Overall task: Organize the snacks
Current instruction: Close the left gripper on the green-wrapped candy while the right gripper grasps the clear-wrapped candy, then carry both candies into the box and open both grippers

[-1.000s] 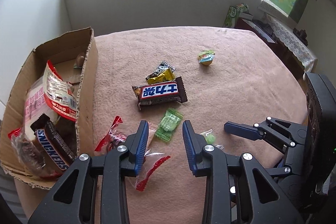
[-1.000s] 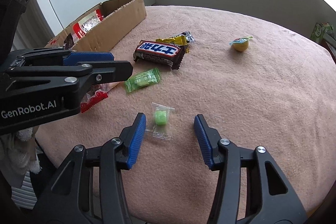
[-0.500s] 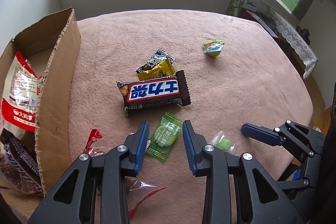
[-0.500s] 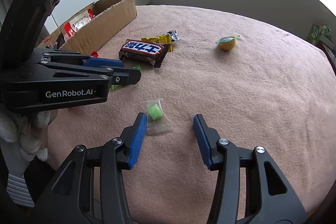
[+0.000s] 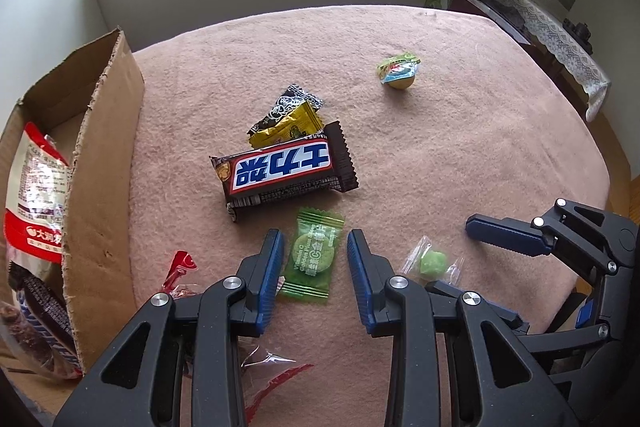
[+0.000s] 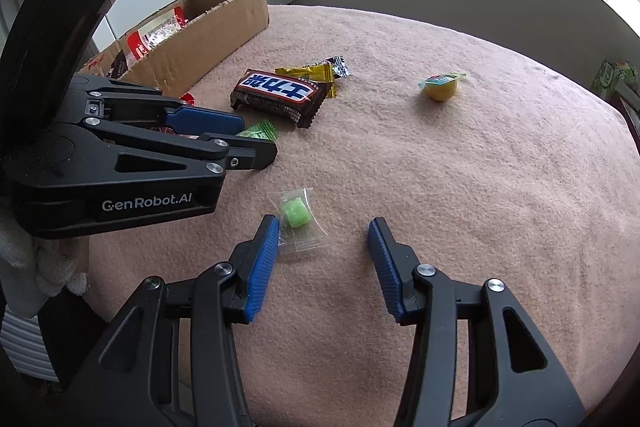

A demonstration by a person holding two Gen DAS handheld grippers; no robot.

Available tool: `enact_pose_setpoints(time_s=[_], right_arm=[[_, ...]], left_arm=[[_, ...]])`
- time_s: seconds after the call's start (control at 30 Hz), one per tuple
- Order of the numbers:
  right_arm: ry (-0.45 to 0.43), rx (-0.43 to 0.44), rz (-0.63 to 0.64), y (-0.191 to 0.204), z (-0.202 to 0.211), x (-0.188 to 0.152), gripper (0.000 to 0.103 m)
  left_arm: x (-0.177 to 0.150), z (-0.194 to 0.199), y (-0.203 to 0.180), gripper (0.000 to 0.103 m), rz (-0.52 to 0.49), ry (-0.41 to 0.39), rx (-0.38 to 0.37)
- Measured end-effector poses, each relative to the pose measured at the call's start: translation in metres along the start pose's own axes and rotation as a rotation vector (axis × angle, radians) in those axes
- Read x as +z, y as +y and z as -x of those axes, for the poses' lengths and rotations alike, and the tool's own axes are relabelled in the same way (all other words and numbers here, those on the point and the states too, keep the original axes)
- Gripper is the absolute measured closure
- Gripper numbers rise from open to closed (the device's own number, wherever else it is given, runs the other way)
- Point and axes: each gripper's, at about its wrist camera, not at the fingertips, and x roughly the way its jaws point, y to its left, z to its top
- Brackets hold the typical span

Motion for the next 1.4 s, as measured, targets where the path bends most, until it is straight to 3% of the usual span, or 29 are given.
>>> enact_pose_setpoints(time_s=[0.07,0.1,0.13,0.17,0.33,0.7,1.13,1.4], right_arm=[[0.001,0.001,0.003,-0.001,-0.001,0.001,0.054],[0.001,0.003,0.003,-0.001,-0.002,0.001,0.054],[0.001,0.003,0.001,-0.001,-0.002,0.002,0.057],[-0.001,0.001,-0.002,-0.002,-0.002,0.003,0.063],[-0.003,0.006,-0.009,-0.004,-0.003,0.006,0.076],[-0.043,0.011,-0.053,-0.013,0.011,0.006,0.077],[-0.112,0.019,-0.072,-0.020,0.036,0.013,0.077],[-0.142,0.040,-0.051,-0.015,0.046,0.037,0.077]], left_arm=[[0.000,0.000,-0.001,0.071,-0.009,0.002,0.001],[0.000,0.000,-0.002,0.076,-0.014,0.001,0.010],[-0.002,0.001,-0.002,0.082,-0.018,-0.001,0.022],[-0.002,0.001,-0.003,0.082,-0.020,-0.001,0.026],[-0.004,0.003,-0.003,0.083,-0.013,-0.003,0.024],[-0.003,0.014,0.003,0.083,0.037,-0.033,-0.009],[0.008,0.051,0.011,0.083,0.103,-0.129,-0.055],[0.008,0.084,0.031,0.083,0.154,-0.201,-0.055]])
